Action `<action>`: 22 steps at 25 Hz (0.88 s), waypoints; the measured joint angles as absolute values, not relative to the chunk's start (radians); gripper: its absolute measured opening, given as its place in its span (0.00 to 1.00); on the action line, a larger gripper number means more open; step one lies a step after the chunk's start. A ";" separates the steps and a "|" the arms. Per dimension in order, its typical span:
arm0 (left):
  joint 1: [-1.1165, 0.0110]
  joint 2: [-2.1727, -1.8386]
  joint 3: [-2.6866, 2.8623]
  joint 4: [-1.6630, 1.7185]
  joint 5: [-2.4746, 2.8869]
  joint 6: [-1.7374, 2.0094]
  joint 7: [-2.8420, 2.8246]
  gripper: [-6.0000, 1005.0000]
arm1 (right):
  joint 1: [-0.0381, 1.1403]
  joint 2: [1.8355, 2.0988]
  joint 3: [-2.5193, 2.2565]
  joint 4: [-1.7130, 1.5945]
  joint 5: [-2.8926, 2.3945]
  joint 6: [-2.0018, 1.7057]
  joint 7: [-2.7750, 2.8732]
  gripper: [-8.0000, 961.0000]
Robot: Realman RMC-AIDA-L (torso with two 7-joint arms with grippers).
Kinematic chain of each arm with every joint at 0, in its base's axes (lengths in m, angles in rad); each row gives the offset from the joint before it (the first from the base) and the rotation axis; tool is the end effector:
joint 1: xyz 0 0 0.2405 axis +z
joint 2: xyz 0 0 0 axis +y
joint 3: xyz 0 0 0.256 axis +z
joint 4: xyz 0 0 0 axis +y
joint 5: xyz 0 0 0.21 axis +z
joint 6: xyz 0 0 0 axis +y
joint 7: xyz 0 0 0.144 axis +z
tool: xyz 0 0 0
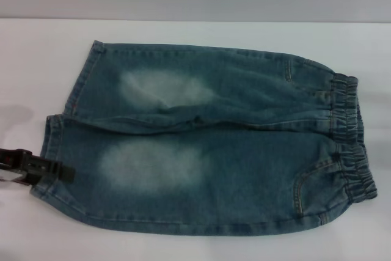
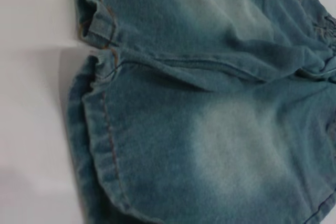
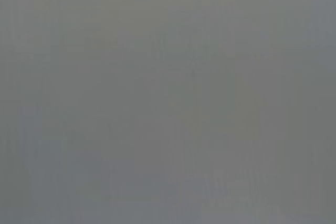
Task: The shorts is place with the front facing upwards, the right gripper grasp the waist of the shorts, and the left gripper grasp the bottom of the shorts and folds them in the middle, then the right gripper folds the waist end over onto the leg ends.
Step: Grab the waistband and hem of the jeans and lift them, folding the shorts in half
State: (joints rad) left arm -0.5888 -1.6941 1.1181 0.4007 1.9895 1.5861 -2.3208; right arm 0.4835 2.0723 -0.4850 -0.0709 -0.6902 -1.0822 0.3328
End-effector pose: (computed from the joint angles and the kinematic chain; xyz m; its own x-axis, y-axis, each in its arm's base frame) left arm -0.3316 0.3200 0.0771 0.1977 0.9783 0.0616 0.9802 -0.1982 0.0016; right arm 0.3777 0.3411 0.0457 0.6169 0.0356 -0.7862 -0.7810 0.1510 -0.6060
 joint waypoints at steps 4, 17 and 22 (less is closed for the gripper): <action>-0.589 -1.696 1.113 0.401 2.004 1.586 -2.317 0.76 | 0.483 2.072 -0.482 -0.072 -0.690 -1.082 0.333 0.57; -0.589 -1.694 1.052 0.476 2.079 1.598 -2.347 0.71 | 0.482 2.071 -0.469 -0.074 -0.690 -1.078 0.333 0.57; -0.593 -1.697 1.047 0.478 2.082 1.593 -2.341 0.51 | 0.476 2.071 -0.461 -0.074 -0.690 -1.078 0.333 0.57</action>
State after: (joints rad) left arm -0.5930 -1.6969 1.0470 0.4784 2.0825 1.5932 -2.3413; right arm 0.4762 2.0708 -0.4612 -0.0737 -0.6898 -1.0782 0.3328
